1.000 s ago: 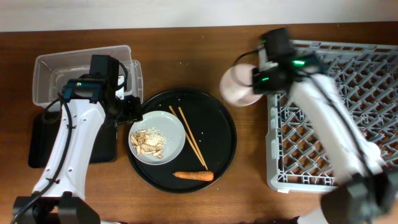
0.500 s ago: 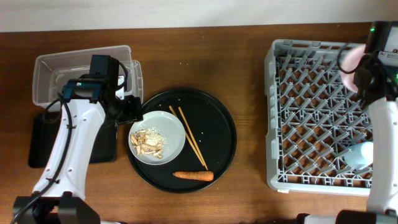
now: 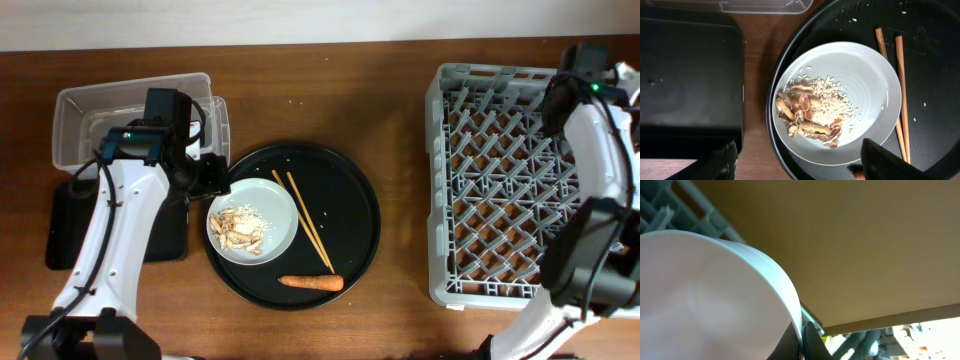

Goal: Sort waste into correct bins and load items into the dishwasher rack
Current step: 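Carry the pink bowl right and set it in the dish rack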

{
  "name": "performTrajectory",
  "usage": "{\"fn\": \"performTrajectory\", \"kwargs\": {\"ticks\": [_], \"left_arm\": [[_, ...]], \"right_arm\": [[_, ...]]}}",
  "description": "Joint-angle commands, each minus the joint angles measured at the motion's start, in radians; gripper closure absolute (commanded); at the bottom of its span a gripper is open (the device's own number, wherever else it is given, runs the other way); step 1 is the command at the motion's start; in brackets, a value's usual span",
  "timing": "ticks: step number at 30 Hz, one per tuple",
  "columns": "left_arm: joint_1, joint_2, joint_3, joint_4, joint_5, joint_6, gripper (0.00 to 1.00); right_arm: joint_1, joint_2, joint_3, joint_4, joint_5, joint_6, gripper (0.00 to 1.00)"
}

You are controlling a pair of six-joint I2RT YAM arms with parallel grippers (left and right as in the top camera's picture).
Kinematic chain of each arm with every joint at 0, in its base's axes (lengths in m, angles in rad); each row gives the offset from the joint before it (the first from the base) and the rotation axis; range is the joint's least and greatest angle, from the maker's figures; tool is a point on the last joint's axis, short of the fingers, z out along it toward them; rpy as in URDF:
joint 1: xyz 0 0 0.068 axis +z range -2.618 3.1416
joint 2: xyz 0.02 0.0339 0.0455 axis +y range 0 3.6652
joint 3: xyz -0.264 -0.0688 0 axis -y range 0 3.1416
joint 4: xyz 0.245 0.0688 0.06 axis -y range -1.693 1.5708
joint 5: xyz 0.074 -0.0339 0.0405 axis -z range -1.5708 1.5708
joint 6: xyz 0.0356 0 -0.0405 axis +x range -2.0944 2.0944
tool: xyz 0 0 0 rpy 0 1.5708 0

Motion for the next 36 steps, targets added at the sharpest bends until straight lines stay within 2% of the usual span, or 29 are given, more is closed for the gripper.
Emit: {"fn": "performTrajectory", "kwargs": {"ticks": [1, 7, 16, 21, 23, 29, 31, 32, 34, 35, 36], "left_arm": [[0.004, -0.016, 0.016, -0.001, 0.008, -0.009, 0.22], [0.004, -0.016, 0.016, -0.001, 0.008, -0.009, 0.22], [0.004, -0.016, 0.016, -0.001, 0.024, -0.01, 0.22], [0.004, -0.016, 0.016, -0.002, 0.026, -0.009, 0.22], [0.004, -0.016, 0.016, -0.001, 0.026, -0.009, 0.22], [0.004, -0.016, 0.016, -0.002, 0.026, -0.009, 0.22], [0.004, -0.016, 0.016, -0.002, 0.026, -0.009, 0.21], [0.004, -0.016, 0.016, -0.001, 0.026, -0.009, 0.19], [0.004, -0.016, 0.016, -0.002, 0.026, -0.009, 0.17], [0.004, -0.016, 0.016, -0.002, 0.026, -0.009, 0.16], [0.004, -0.016, 0.016, -0.002, 0.026, -0.009, 0.13]], "right_arm": [[-0.01, 0.043, -0.002, -0.006, 0.04, 0.063, 0.96], [-0.005, 0.047, -0.042, -0.091, -0.117, 0.212, 0.96], [0.051, 0.047, -0.043, -0.131, -0.143, 0.212, 0.96], [0.051, 0.046, -0.043, -0.241, -0.258, 0.222, 0.95], [0.051, 0.045, -0.043, -0.282, -0.3, 0.245, 0.78], [0.051, 0.021, -0.043, -0.417, -0.425, 0.246, 0.56], [0.051, -0.021, -0.043, -0.43, -0.465, 0.245, 0.43], [0.051, -0.076, -0.042, -0.435, -0.496, 0.245, 0.3], [0.051, -0.149, -0.042, -0.435, -0.554, 0.244, 0.16], [0.051, -0.194, -0.042, -0.43, -0.62, 0.243, 0.03], [0.051, -0.236, -0.042, -0.414, -0.731, 0.178, 0.02]]}}
